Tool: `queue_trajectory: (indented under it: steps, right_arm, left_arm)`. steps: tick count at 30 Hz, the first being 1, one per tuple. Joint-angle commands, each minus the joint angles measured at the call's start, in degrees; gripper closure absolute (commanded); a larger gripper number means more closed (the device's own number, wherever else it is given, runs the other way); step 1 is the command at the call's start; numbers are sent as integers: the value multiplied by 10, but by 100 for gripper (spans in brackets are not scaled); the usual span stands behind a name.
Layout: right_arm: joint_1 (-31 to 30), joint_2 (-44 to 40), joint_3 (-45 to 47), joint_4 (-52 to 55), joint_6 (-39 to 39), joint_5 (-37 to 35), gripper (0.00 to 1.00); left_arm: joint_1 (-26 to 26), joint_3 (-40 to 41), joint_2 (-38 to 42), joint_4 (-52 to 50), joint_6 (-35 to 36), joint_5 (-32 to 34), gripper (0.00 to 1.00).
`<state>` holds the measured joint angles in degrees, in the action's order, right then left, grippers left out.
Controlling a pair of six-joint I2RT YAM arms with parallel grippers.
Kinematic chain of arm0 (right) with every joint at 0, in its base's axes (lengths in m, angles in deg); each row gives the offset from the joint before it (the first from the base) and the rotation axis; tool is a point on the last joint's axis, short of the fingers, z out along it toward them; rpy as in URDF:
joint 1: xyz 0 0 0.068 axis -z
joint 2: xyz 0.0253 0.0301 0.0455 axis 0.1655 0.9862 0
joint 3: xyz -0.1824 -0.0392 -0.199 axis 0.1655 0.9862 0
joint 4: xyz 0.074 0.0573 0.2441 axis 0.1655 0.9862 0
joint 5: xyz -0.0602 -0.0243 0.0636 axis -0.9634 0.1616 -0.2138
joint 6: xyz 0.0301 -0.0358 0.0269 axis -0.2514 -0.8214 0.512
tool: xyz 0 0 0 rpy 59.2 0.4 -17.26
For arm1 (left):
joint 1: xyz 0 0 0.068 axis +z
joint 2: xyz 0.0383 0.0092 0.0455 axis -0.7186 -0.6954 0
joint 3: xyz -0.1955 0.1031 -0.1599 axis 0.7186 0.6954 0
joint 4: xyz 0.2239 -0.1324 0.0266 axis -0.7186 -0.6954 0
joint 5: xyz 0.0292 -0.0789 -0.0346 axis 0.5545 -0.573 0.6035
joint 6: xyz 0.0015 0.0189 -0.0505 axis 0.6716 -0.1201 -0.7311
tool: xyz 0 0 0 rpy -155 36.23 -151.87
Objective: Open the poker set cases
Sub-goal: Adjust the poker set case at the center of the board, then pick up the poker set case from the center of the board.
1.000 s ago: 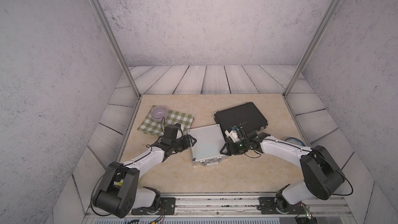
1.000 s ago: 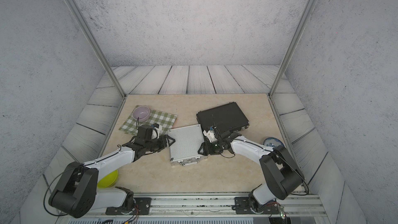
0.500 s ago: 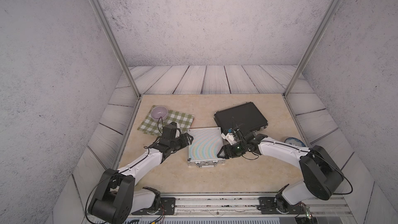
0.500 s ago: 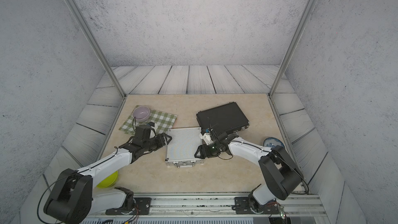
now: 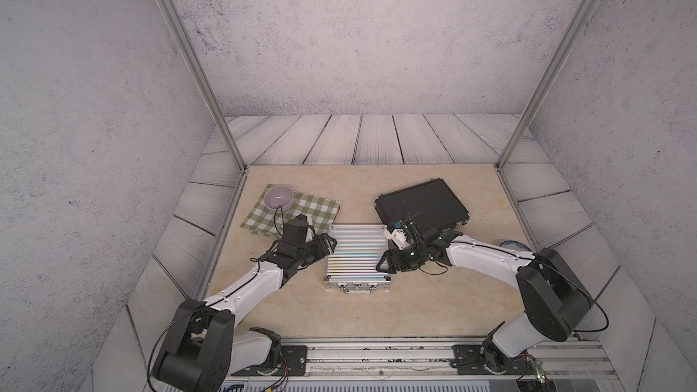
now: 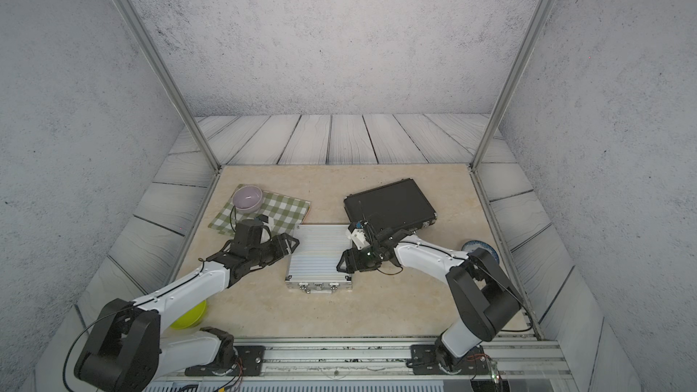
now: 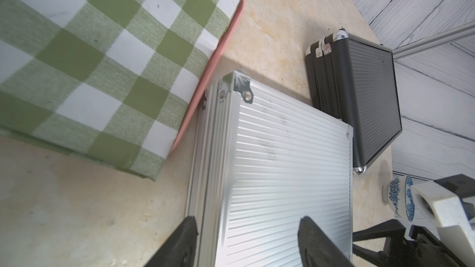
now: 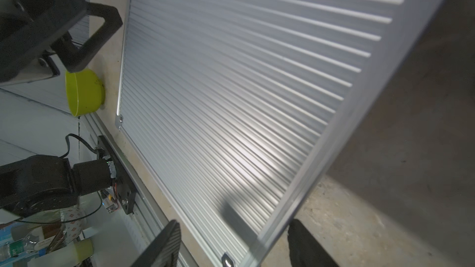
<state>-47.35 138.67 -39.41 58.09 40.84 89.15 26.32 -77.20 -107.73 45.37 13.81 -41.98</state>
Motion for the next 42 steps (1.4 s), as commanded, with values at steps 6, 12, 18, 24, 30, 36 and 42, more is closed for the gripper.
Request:
queue_trajectory:
  steps: [6,12,18,24,30,36,42]
  right_arm:
    - [-14,-91,-34,103,-60,-165,26]
    - [-110,-162,-33,132,-144,-257,38]
    - [-267,-182,30,68,-234,-320,44]
    - [-314,-172,98,-60,-195,-344,51]
    - [-314,-125,118,-99,-84,-381,49]
    - [-311,-167,158,-153,-56,-393,43]
    - [-301,-219,198,-156,24,-401,43]
  left_arm:
    - [4,-11,83,-141,28,69,30]
    - [4,8,193,-199,44,94,31]
    - [5,-19,214,-236,103,99,34]
    - [5,-19,202,-218,95,76,33]
    - [5,37,174,-132,27,40,33]
    - [5,69,154,-65,-40,5,33]
    - [4,70,127,-42,-74,-53,36]
